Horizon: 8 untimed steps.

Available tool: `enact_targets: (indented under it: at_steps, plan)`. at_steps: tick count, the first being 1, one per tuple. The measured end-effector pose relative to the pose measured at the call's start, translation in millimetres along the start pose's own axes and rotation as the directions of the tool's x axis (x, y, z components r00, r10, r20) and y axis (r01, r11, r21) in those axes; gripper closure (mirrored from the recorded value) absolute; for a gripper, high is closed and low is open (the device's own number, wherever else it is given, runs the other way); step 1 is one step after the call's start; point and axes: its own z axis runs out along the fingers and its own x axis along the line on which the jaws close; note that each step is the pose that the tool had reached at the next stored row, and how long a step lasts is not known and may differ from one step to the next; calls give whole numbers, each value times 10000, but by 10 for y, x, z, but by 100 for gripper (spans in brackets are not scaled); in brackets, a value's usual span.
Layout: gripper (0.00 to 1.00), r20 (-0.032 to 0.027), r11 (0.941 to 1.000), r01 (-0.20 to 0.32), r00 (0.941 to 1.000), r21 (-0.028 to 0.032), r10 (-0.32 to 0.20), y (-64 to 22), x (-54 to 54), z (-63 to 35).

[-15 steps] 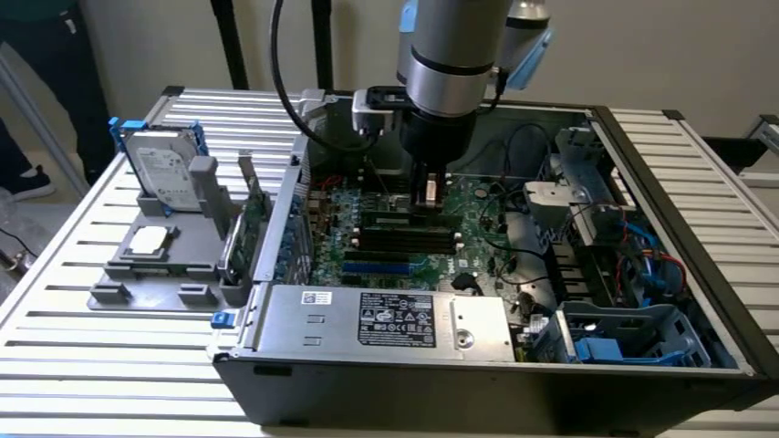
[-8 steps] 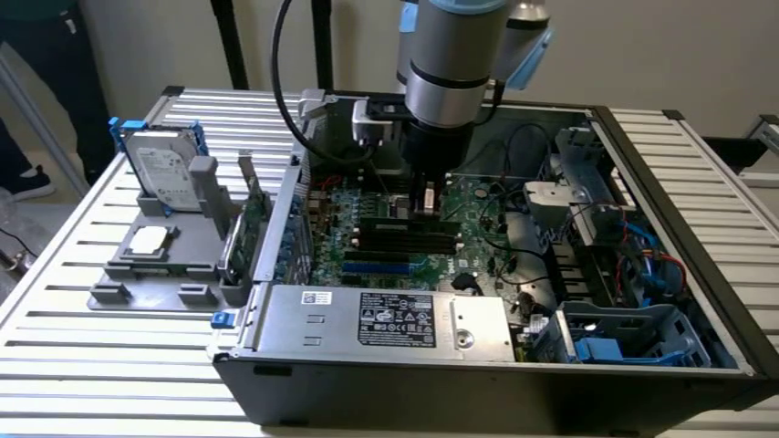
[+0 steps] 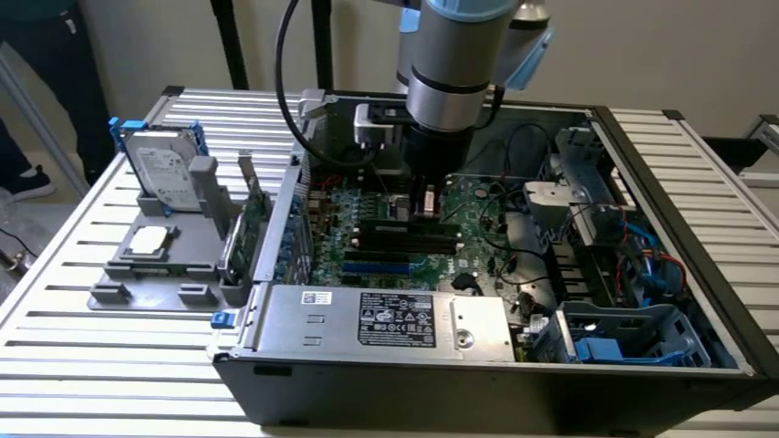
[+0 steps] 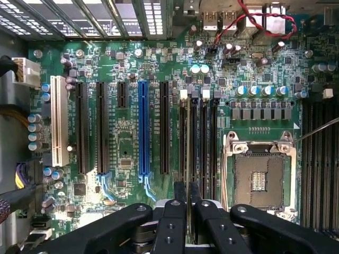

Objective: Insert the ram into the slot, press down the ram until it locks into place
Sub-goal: 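Insert the ram into the slot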

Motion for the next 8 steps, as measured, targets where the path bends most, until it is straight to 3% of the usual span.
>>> enact_targets:
  at_steps: [8]
  plan:
    - [87,-153,10000,-6,9999,4,7,-5,0,47]
